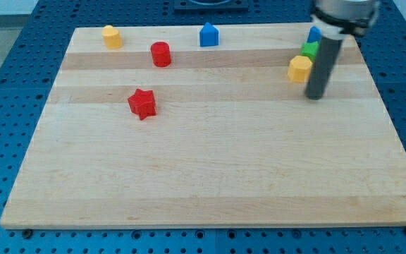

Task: Move the green star towards center left

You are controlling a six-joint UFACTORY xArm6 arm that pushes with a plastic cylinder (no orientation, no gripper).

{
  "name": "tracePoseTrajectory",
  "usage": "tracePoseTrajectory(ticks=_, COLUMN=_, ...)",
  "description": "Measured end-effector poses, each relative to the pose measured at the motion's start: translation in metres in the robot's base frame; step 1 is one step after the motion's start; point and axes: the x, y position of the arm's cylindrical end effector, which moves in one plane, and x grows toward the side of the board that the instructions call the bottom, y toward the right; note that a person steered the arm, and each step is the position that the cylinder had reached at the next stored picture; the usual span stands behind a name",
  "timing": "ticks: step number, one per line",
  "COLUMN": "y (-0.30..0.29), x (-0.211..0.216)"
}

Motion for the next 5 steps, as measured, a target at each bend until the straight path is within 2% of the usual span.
tracePoseTrajectory(ticks=1, y=0.048, x=-0.020)
tracePoseTrajectory(ticks=2, y=0.068, x=-0.057)
tracePoseTrajectory(ticks=4, y=0.077, x=-0.116)
tracePoseTrajectory(ticks=5, y=0.077, x=-0.126)
